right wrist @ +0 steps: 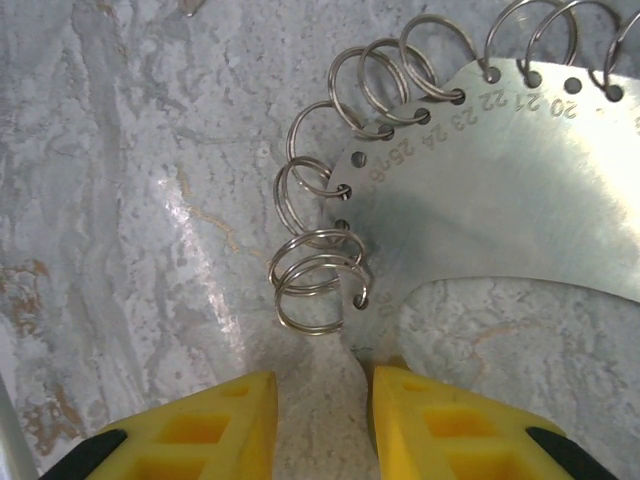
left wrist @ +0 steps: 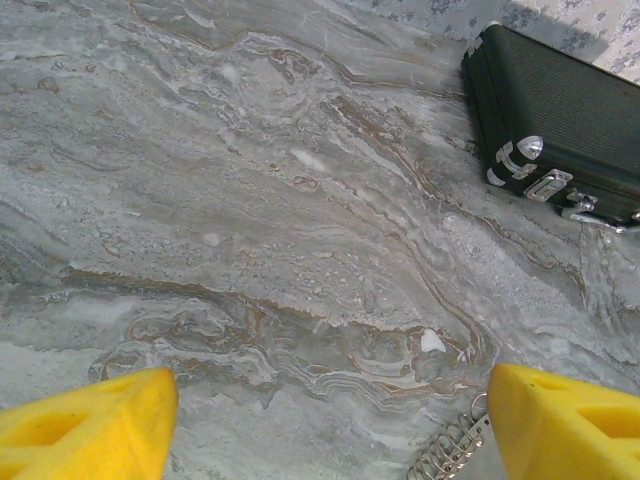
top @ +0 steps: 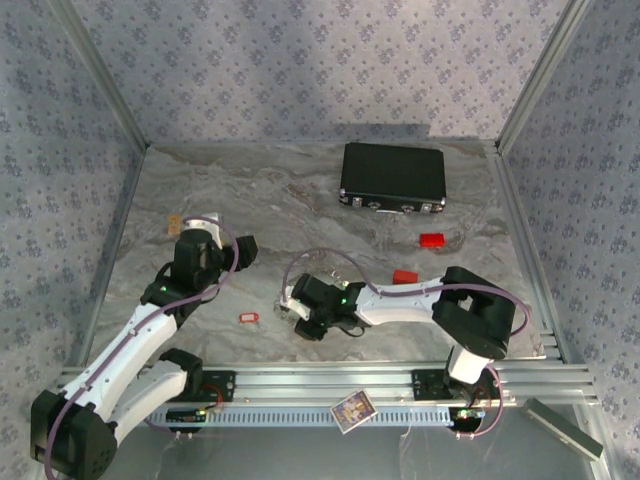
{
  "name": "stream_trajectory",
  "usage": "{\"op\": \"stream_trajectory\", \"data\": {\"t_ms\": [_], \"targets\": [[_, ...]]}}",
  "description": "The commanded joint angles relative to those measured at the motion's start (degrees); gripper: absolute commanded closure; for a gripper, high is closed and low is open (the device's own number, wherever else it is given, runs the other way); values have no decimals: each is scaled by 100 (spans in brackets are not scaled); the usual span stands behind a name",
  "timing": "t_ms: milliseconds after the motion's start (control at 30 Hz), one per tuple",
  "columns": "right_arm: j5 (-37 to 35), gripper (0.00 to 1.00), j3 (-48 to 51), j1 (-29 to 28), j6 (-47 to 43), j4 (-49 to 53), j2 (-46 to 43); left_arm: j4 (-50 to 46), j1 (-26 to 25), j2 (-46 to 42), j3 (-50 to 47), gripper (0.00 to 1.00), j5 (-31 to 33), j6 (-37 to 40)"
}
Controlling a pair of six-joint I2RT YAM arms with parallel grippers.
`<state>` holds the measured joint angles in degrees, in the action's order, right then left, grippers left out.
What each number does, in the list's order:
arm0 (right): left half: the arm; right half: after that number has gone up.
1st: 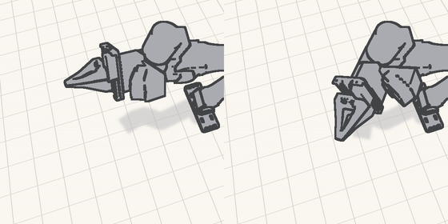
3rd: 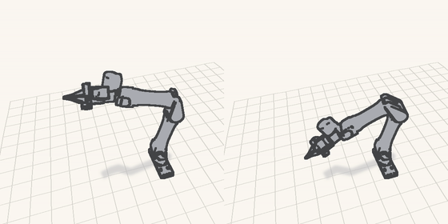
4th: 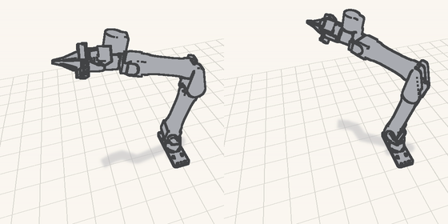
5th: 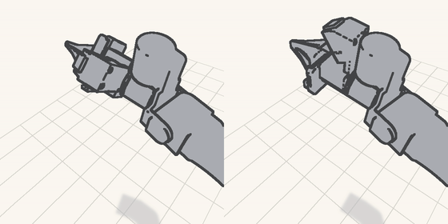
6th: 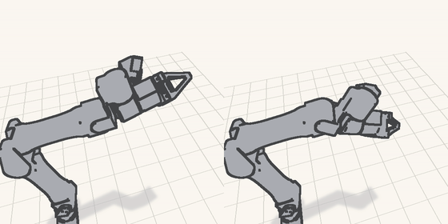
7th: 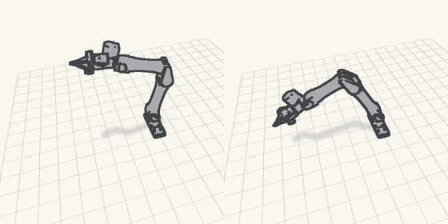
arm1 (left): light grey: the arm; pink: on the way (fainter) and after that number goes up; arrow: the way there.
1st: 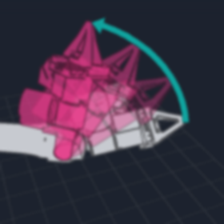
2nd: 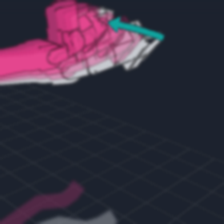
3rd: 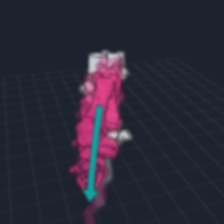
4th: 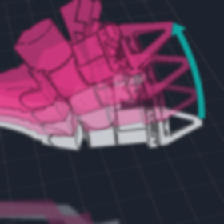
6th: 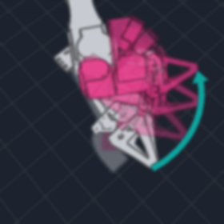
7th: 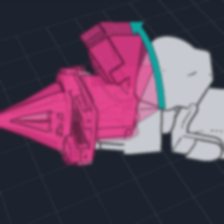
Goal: Put the keys on the keyring
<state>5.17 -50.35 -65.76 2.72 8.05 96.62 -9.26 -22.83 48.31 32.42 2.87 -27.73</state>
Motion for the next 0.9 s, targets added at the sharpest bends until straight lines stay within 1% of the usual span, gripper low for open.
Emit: {"op": "stream_trajectory", "data": {"t_ms": [0, 133, 333, 400, 600, 700, 867], "targets": [[324, 68, 126, 137, 232, -14, -239, 39, 42, -72, -70, 20, 96, -22], [670, 68, 118, 311, 507, -17, -390, 48, 41, -75, -70, 20, 93, -26], [771, 68, -137, 463, 1052, 452, -586, 14, 41, -136, -87, 20, 108, -22], [742, 68, -236, 409, 1173, 663, -574, 22, 42, -152, -109, 19, 114, -22], [351, 68, -777, 151, 1377, 1354, -316, 47, 42, -171, -149, 19, 104, -49], [195, 68, -994, -56, 1376, 1421, -95, 54, 42, -197, -157, 19, 103, -49], [32, 68, -1250, -214, 1543, 1408, 296, -3, 42, -255, -161, 19, 89, -66]]}}
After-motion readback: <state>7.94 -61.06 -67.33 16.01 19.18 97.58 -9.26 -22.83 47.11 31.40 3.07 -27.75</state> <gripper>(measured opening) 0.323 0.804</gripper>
